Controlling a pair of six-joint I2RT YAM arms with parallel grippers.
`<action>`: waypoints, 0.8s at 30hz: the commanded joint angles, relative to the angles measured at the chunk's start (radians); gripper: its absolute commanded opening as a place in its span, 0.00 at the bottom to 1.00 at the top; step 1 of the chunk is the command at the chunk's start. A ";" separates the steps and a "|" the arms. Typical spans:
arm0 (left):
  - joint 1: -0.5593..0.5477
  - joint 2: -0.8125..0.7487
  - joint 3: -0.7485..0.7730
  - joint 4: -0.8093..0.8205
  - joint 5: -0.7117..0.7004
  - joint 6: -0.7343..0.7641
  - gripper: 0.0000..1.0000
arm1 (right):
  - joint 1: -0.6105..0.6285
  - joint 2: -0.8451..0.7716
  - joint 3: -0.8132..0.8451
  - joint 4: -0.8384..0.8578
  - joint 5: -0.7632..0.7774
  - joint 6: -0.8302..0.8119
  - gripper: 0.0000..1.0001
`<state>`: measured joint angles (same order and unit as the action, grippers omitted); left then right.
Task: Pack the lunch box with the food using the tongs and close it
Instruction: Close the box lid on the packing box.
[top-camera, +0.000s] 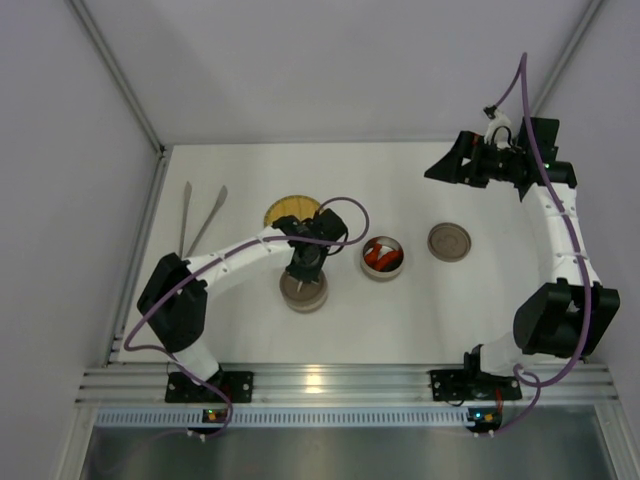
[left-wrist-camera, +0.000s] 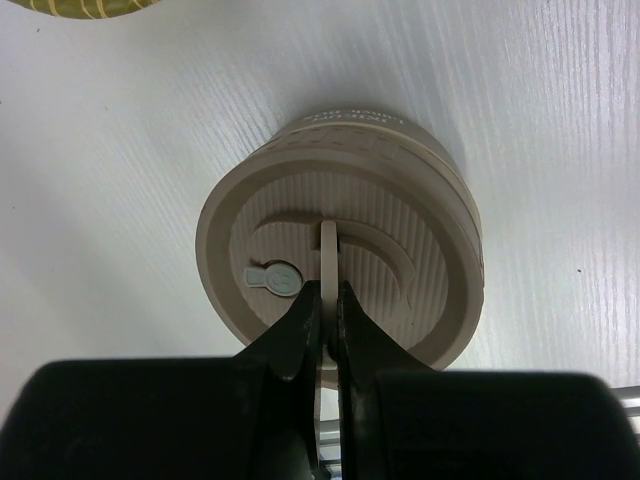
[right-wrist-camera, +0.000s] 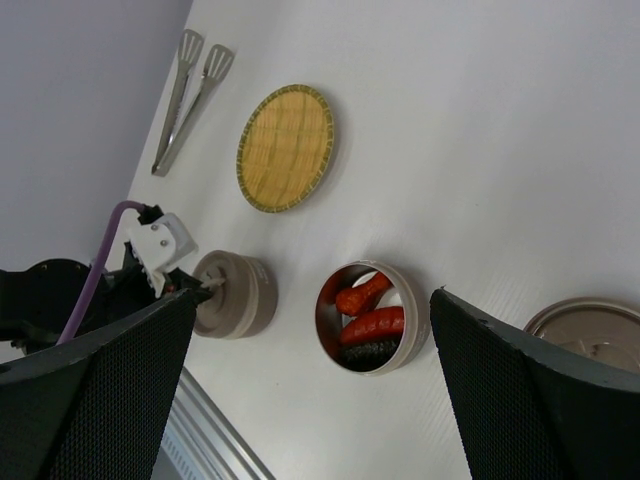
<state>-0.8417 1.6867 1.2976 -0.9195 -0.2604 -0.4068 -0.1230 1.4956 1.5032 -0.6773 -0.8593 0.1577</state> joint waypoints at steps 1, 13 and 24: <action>-0.005 -0.044 -0.017 0.024 -0.013 -0.020 0.00 | -0.020 0.008 0.020 0.021 -0.018 -0.007 0.99; -0.072 -0.039 0.037 0.014 -0.108 0.000 0.00 | -0.020 0.025 0.026 0.024 -0.020 0.000 1.00; -0.092 -0.019 0.040 0.013 -0.120 0.005 0.00 | -0.020 0.028 0.028 0.021 -0.021 -0.003 0.99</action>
<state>-0.9318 1.6825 1.3075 -0.9169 -0.3611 -0.4007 -0.1230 1.5219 1.5032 -0.6773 -0.8593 0.1596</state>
